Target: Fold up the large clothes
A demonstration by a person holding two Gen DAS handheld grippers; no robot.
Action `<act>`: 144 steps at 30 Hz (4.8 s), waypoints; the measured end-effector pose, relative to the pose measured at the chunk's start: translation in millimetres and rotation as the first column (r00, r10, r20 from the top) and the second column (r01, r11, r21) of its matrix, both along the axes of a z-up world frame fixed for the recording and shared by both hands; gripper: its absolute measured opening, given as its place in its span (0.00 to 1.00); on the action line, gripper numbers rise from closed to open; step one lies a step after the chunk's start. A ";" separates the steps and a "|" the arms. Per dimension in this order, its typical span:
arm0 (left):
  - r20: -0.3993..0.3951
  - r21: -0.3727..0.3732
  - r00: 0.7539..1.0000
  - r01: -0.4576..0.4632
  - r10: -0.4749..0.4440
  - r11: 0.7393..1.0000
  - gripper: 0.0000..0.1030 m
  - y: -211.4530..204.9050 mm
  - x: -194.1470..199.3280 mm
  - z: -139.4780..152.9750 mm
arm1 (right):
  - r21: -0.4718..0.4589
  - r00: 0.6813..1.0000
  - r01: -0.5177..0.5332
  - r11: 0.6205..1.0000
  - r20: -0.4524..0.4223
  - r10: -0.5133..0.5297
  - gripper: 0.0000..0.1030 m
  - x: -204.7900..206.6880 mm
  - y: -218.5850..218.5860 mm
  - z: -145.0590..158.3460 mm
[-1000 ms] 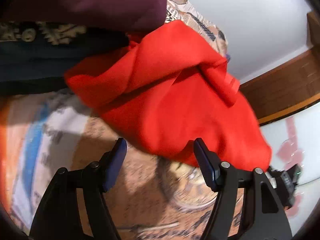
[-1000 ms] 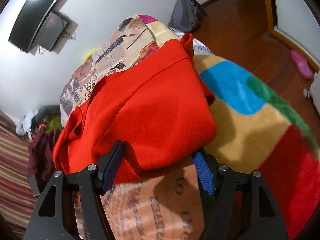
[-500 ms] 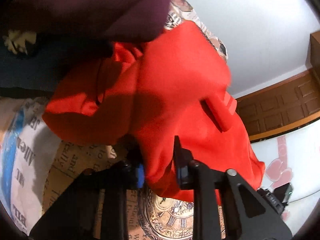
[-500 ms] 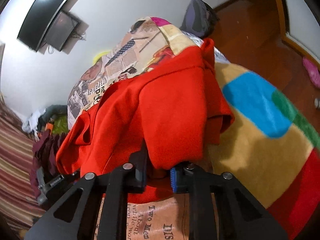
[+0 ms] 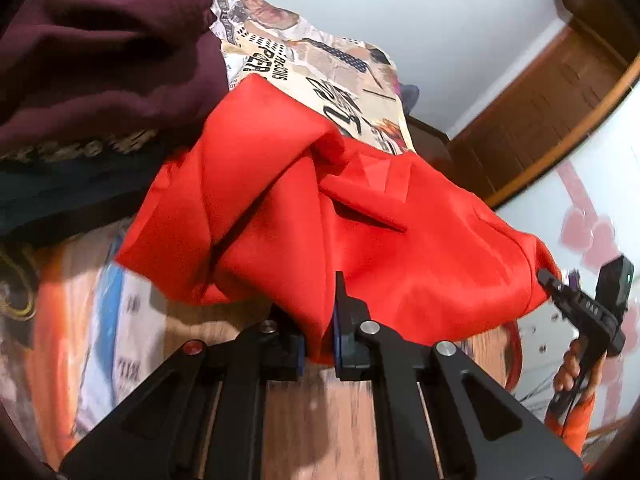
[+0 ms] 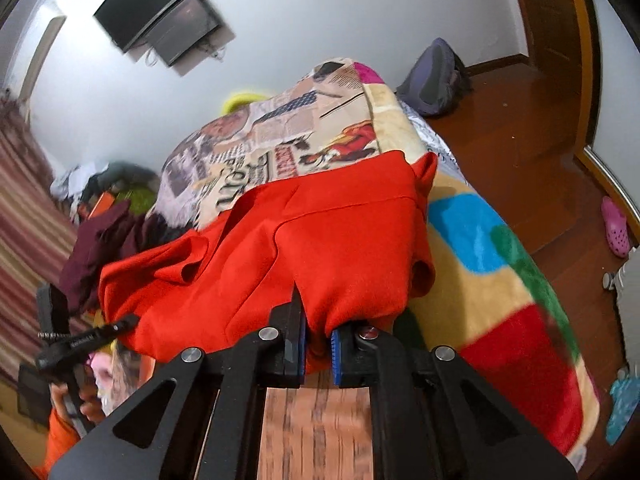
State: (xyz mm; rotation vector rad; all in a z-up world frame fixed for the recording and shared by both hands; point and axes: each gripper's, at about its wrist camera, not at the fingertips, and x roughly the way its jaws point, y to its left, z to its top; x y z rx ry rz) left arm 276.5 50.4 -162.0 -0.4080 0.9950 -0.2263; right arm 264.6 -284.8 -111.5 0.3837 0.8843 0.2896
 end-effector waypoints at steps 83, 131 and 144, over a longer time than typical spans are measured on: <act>-0.031 0.107 0.964 -0.260 0.264 0.960 0.83 101.1 -104.4 -10.2 | -0.333 0.962 -0.230 0.914 0.065 0.265 0.70 -31.9 136.7 7.2; 0.202 -0.296 0.939 -0.211 0.277 0.932 0.08 54.8 -42.4 54.5 | -0.407 0.925 -0.335 0.850 0.029 0.378 0.73 -22.1 183.0 11.9; 0.339 0.015 0.909 -0.261 0.241 0.965 0.08 31.7 -41.1 98.9 | -0.070 0.832 -0.540 0.839 -0.193 0.520 0.73 -3.0 240.5 -50.9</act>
